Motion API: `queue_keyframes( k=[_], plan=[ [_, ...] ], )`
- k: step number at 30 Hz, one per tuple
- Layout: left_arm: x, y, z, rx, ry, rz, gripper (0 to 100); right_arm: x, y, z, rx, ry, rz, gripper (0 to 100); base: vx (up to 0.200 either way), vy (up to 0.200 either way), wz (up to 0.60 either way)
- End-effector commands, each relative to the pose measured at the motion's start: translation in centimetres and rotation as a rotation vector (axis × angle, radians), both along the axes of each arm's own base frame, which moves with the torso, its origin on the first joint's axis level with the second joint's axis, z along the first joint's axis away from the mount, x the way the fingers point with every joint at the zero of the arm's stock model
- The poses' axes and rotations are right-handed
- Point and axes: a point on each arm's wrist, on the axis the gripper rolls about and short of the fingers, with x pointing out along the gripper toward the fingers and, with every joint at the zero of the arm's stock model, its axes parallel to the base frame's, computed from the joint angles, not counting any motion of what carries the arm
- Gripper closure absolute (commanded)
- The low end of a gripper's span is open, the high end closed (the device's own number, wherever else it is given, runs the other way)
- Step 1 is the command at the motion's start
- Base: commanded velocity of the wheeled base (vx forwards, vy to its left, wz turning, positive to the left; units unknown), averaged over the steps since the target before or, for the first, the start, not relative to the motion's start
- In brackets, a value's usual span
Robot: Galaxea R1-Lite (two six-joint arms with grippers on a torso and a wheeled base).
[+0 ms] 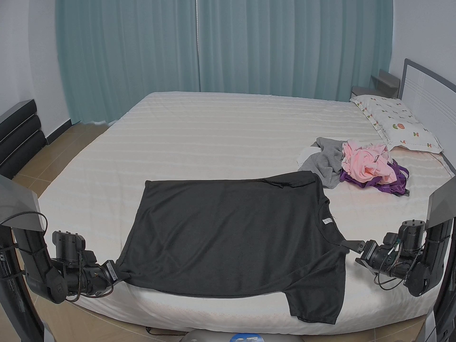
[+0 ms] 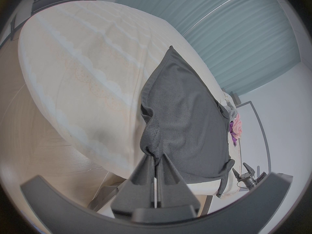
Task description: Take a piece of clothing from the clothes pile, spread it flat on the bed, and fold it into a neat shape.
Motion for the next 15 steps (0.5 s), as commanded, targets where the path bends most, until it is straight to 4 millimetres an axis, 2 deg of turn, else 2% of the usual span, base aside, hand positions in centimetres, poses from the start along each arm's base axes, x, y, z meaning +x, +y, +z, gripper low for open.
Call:
queue_keyframes(
  k=[1,15],
  plan=[
    [0.0,0.0,0.0,0.0,0.002,0.0,100,-1.9,-0.2,0.7,-0.036,0.006,0.033,0,0.0,0.0,0.0],
    [0.0,0.0,-0.1,0.002,0.003,0.0,100,-3.2,0.3,-0.8,-0.033,0.138,0.101,0,0.0,0.0,0.0]
  ],
)
